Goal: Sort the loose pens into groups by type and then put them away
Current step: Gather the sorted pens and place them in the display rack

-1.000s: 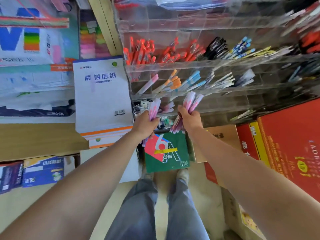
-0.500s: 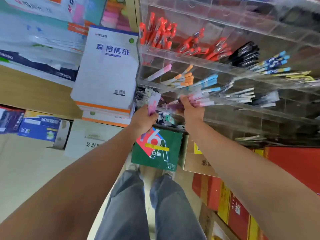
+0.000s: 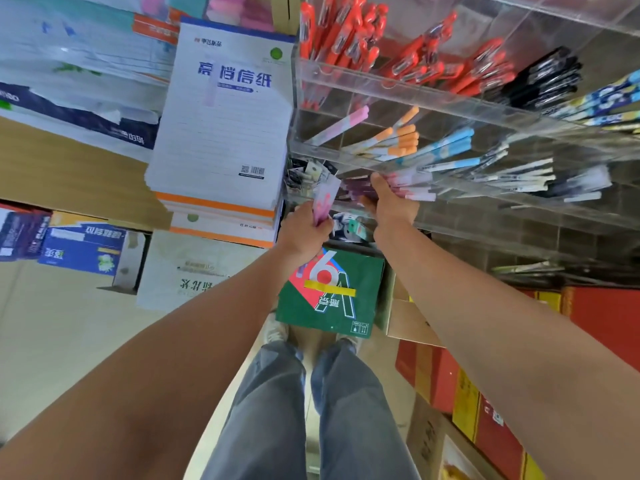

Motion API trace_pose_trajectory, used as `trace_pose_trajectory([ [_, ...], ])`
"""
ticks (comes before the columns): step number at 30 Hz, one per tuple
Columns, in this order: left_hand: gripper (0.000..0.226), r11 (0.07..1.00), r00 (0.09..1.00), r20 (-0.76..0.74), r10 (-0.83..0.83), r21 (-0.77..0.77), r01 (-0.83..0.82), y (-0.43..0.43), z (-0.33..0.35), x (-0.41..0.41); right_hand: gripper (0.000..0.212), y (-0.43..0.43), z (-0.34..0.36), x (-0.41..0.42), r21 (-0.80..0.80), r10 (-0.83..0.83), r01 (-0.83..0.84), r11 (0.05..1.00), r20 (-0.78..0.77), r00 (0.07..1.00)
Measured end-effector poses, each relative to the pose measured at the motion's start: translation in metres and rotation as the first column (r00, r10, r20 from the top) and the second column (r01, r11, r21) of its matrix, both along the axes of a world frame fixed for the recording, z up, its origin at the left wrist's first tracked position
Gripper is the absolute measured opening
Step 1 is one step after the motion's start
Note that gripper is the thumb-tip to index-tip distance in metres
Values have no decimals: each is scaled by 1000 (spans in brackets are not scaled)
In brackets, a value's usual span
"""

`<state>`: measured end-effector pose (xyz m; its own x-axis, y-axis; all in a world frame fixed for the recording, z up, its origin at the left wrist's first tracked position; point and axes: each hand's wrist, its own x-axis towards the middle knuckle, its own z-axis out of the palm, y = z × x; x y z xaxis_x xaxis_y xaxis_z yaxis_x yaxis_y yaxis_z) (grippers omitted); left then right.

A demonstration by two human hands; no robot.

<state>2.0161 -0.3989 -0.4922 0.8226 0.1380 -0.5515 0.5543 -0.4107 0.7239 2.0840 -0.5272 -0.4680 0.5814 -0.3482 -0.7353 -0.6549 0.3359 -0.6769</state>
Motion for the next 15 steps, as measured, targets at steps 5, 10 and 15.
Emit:
trace_pose_trajectory([
  [5,16,999,1000,-7,-6,-42,6,1,-4,0,17,-6,-8,-3,-65,87,-86,994,13,996],
  [10,21,997,1000,-4,-30,-70,30,2,-7,-1,26,-13,-14,-7,-158,172,-157,975,88,981],
  [15,23,996,999,9,-52,-79,52,1,-6,-3,37,-22,-15,-17,-249,244,-201,947,154,958],
])
